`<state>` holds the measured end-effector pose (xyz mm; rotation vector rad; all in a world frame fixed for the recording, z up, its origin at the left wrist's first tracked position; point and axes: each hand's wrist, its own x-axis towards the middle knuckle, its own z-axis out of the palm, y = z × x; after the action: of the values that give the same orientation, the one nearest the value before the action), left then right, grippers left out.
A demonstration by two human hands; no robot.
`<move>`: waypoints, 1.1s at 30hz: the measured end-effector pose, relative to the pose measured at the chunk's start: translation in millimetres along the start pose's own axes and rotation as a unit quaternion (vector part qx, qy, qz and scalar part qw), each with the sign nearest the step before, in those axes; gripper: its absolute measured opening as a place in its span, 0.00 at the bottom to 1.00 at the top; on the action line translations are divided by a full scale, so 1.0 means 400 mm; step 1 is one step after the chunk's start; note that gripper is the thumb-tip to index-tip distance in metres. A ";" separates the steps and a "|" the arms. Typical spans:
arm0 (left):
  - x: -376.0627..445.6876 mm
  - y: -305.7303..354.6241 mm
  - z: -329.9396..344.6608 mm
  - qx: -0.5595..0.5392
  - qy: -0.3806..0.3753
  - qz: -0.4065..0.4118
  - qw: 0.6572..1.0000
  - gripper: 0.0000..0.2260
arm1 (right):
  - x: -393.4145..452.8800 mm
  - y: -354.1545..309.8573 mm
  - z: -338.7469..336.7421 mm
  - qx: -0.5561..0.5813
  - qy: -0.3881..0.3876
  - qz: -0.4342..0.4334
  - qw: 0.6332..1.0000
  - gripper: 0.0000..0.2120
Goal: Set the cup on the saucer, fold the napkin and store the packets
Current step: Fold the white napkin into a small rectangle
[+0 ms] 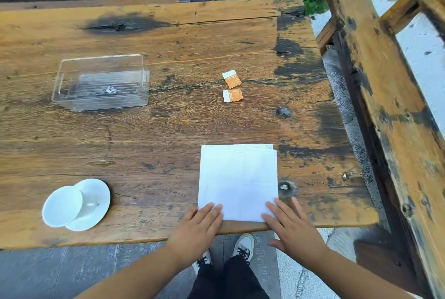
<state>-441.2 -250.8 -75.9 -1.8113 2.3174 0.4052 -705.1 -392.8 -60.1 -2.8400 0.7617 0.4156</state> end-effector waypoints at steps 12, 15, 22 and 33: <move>-0.053 -0.017 0.044 -0.010 0.067 0.001 0.998 0.23 | -0.015 0.010 0.010 0.035 -0.018 -0.058 0.998 0.27; -0.057 -0.019 0.040 -0.035 0.023 0.000 0.999 0.26 | -0.005 -0.020 0.018 0.030 -0.021 -0.047 0.998 0.25; -0.039 -0.046 -0.053 -0.229 0.125 -0.094 0.961 0.08 | 0.016 0.029 -0.063 0.206 0.095 0.055 0.972 0.09; 0.182 -0.196 -0.123 -0.409 0.142 -0.353 0.830 0.08 | 0.291 0.122 -0.136 0.290 0.086 0.238 0.923 0.10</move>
<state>-381.7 -351.1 -59.3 -3.1096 1.4468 1.1719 -621.4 -501.3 -49.3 -2.1394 1.3538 -0.0181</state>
